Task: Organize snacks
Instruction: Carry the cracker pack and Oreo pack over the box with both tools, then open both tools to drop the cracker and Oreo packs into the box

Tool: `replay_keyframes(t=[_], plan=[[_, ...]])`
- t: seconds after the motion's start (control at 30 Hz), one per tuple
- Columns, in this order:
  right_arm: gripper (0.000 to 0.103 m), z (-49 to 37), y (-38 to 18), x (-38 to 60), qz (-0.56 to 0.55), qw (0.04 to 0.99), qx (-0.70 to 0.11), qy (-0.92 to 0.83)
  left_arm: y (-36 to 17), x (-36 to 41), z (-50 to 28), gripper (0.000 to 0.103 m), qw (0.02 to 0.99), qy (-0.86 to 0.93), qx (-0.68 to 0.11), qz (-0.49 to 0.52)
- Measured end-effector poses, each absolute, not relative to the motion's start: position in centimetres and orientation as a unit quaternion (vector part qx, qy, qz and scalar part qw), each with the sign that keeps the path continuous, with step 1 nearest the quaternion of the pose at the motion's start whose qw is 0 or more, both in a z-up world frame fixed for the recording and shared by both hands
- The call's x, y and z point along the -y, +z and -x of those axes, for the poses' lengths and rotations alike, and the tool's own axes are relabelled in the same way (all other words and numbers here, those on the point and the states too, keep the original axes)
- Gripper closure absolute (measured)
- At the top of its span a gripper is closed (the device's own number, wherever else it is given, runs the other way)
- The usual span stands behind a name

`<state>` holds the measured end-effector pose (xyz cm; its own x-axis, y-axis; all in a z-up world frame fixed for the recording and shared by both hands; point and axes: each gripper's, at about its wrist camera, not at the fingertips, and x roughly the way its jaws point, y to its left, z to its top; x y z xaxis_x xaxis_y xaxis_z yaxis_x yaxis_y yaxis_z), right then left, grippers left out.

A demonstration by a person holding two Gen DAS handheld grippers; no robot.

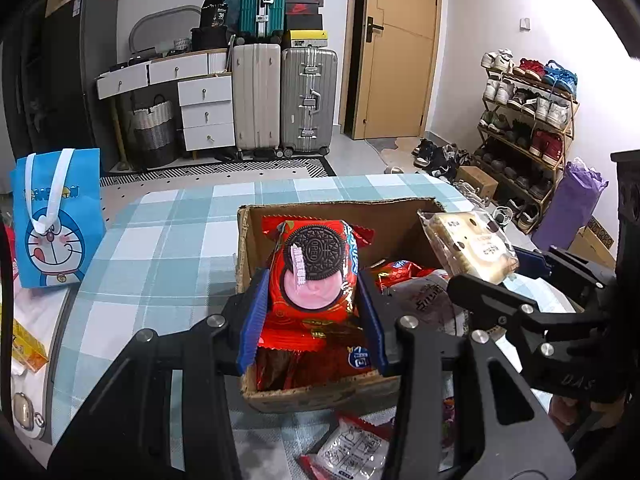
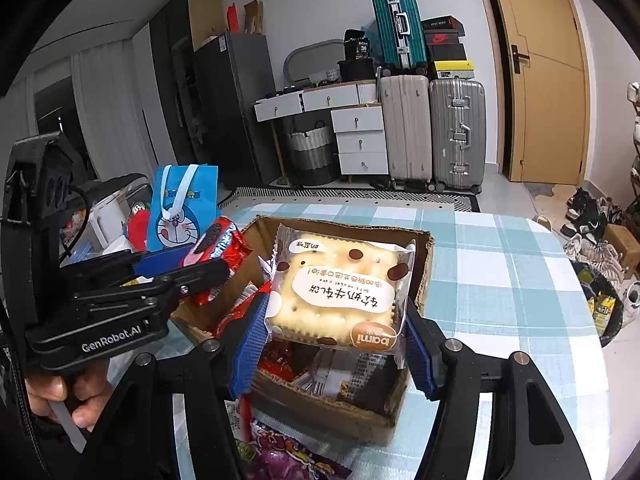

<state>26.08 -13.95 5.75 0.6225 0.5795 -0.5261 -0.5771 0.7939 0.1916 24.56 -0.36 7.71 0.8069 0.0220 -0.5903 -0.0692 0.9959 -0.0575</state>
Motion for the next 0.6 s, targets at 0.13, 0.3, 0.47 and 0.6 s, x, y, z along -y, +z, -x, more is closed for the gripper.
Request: replay_keyframes(t=[0.13,0.3,0.47,0.6], plan=[[0.041,-26.8,5.4,13.6,0.004,0.901,-0.295,0.319,6.9,0.6,-25.3,0.063,0.949,0.027,-0.312,0.028],[0.041,-27.3,4.7,13.6,0.005,0.899,-0.301,0.318,6.3,0.8,-26.2,0.063,0.948,0.025,-0.318,0.023],[0.04,-27.6,4.5,13.6,0.008,0.9,-0.3,0.316,5.8,1.0,-26.5,0.063,0.946,0.026,-0.322,0.024],[0.04,-28.0,4.3,13.5,0.009,0.899,-0.303,0.317,5.4,0.7,-26.9,0.063,0.945,0.027,-0.326,0.028]])
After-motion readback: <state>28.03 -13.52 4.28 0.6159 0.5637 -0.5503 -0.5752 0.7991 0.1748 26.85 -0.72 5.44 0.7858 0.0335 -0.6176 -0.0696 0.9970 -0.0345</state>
